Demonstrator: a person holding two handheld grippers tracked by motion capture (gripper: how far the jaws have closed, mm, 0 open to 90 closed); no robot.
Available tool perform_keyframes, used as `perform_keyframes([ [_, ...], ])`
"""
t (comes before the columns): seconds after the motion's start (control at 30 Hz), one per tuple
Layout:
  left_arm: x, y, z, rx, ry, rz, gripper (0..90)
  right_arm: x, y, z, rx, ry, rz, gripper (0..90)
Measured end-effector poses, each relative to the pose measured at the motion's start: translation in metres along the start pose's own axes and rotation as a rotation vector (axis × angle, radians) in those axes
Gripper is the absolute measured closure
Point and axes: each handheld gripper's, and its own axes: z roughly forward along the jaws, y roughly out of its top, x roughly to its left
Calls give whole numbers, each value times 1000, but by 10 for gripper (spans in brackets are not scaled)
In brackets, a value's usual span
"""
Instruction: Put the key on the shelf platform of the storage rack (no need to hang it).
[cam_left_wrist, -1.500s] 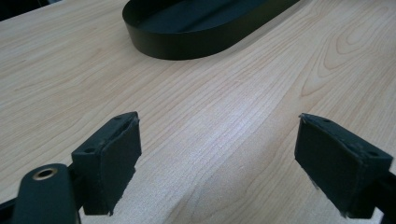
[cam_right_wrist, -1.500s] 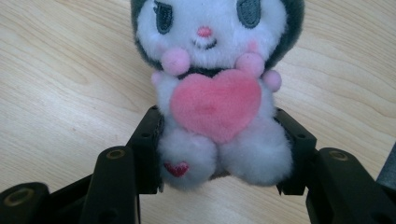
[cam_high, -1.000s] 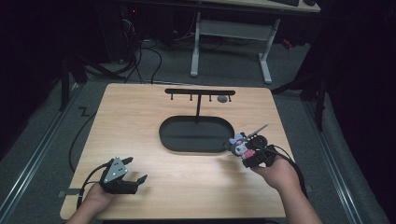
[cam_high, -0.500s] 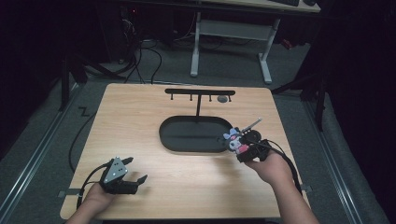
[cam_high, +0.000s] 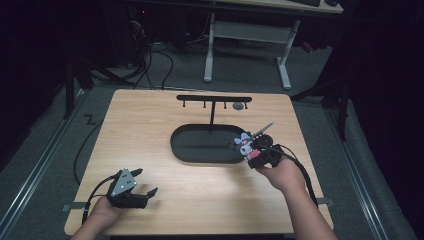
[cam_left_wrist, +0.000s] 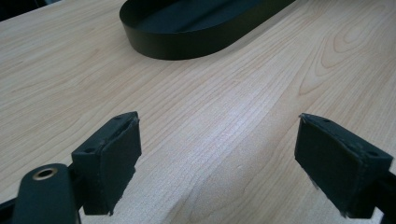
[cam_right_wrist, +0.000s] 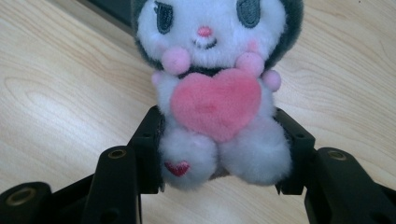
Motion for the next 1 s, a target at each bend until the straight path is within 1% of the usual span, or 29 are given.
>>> perform_keyframes([
  [0.2, 0, 0, 0, 0, -1, -1, 155, 2, 9, 5, 0, 9, 9, 476],
  [0.27, 0, 0, 0, 0, -2, -2, 155, 2, 14, 7, 1, 9, 9, 476],
  [0.47, 0, 0, -1, -2, -4, -1, 155, 2, 21, 13, 1, 7, 0, 476],
  [0.77, 0, 0, -1, -2, -5, -1, 155, -1, 34, 24, 1, 5, 19, 476],
  [0.93, 0, 0, -1, -3, -6, -1, 155, 2, 44, 32, 1, 9, 18, 476],
  [1.0, 0, -1, -1, -5, -9, 1, 155, 4, 47, 35, 7, 11, 11, 476],
])
